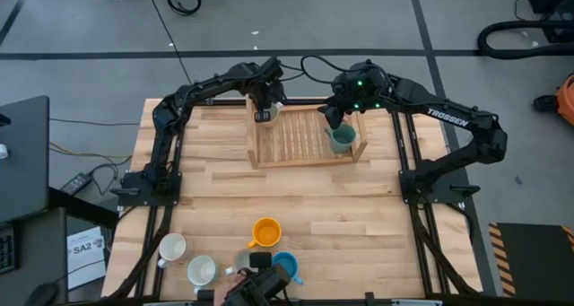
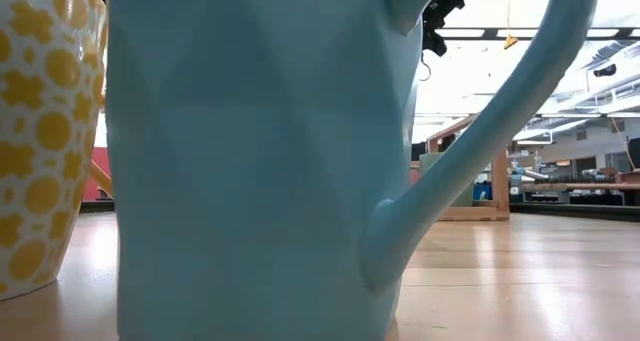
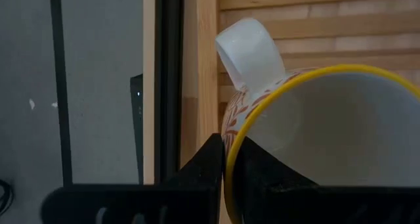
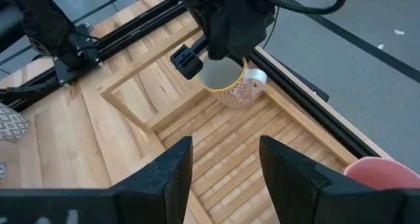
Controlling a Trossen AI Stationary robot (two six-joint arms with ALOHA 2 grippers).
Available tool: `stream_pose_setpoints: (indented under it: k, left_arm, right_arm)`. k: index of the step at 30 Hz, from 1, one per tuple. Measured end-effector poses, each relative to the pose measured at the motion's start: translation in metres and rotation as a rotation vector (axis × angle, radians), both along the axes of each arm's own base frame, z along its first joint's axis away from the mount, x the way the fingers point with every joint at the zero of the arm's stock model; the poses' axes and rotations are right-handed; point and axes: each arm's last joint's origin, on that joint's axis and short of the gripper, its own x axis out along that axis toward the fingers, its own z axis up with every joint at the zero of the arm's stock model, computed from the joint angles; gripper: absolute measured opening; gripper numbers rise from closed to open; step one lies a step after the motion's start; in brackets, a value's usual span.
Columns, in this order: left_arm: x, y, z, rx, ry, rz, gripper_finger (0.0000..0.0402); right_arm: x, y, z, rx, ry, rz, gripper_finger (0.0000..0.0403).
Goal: Place coffee mugs
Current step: Put the orange patterned mug on the shelf
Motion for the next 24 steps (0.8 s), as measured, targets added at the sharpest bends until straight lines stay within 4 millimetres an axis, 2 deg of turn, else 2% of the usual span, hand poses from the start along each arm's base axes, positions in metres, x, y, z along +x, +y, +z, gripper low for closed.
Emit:
stream_pose_setpoints:
  k: [14, 24]
  left_arm:
    - [0.0, 0.0016, -0.0001, 0.009, -0.007, 0.001, 0.0035]
    - [0.0003, 0.0019, -0.0001, 0.008, -0.019, 0.031, 0.0082]
  right_arm:
    - [0.0, 0.0001, 0.0, 0.0, 0.0, 0.0, 0.0183]
    - [0.0, 0.0, 0.0, 0.0, 0.0, 0.0, 0.0183]
